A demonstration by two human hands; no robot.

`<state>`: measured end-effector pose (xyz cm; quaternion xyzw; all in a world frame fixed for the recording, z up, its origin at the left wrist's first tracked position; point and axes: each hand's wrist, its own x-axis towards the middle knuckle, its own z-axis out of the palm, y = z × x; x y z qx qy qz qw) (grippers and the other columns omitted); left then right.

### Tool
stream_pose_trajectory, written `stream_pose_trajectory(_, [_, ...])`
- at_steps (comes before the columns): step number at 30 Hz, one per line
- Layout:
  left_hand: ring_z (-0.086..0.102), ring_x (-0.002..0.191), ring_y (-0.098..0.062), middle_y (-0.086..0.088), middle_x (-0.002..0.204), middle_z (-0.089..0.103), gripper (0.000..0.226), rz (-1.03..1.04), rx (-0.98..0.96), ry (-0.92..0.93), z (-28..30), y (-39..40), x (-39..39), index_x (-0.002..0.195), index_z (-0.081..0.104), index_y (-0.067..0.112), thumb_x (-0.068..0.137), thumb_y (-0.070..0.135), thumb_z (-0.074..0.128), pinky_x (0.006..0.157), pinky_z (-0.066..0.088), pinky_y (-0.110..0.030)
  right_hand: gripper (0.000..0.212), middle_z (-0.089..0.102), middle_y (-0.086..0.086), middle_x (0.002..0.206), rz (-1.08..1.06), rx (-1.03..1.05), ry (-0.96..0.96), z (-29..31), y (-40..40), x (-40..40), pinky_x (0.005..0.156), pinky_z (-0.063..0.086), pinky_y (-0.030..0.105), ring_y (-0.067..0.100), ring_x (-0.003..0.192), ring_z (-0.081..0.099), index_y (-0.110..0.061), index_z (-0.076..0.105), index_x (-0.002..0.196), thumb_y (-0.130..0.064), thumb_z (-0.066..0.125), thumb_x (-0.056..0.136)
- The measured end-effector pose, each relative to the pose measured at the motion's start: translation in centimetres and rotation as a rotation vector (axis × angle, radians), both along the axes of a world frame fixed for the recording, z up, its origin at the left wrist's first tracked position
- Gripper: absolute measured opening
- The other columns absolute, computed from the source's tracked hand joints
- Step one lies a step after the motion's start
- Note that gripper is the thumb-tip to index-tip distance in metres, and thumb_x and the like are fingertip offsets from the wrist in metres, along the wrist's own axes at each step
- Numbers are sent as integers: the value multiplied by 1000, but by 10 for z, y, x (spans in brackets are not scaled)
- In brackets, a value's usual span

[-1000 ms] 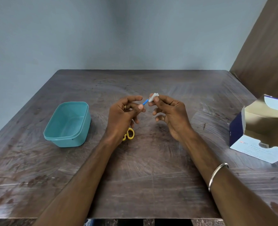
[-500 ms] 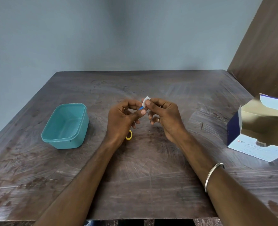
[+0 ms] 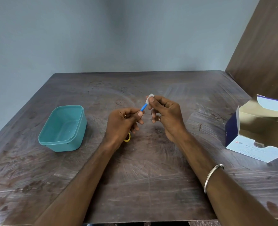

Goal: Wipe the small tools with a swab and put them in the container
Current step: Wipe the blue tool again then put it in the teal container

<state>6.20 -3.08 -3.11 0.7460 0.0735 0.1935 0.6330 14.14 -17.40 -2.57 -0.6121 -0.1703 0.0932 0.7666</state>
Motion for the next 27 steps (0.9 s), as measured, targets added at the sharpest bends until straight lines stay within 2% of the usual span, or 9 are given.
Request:
stream_pose_trajectory(9, [61, 47, -21, -11, 71, 75, 16, 44, 11, -35, 3, -1, -4, 98, 75, 3, 84, 10, 77, 44, 52, -27, 16, 68, 0, 73, -7, -16, -26, 0, 2, -3, 47, 45, 27, 12, 51, 52, -12, 75, 106, -20, 65, 97])
stream_pose_trajectory(14, [64, 45, -18, -1, 67, 75, 11, 137, 149, -78, 2, -4, -5, 89, 74, 13, 80, 15, 81, 44, 53, -26, 19, 68, -1, 72, -14, -18, -13, -2, 5, -4, 47, 46, 26, 11, 49, 53, -8, 76, 107, -21, 65, 97])
stream_pose_trajectory(20, [64, 45, -9, 2, 73, 74, 17, 227, 328, -164, -2, -7, -5, 94, 77, 9, 80, 17, 81, 44, 49, -17, 20, 69, 0, 71, -15, -16, 16, -2, 6, -6, 47, 47, 26, 11, 50, 54, -8, 75, 108, -22, 66, 96])
stream_pose_trajectory(25, [65, 49, -7, 0, 77, 75, 20, 218, 344, -174, -3, -9, -5, 99, 76, 8, 82, 18, 80, 45, 49, -15, 18, 69, 0, 70, -4, -59, -22, -2, 8, -10, 48, 47, 26, 11, 51, 55, -11, 77, 104, -23, 67, 96])
stream_pose_trajectory(27, [66, 51, -9, 0, 77, 76, 19, 153, 245, -115, -1, -10, -4, 102, 75, 10, 85, 19, 77, 47, 50, -20, 16, 67, 0, 69, -17, -45, -19, 0, 7, -9, 48, 47, 26, 11, 51, 54, -12, 77, 101, -22, 66, 96])
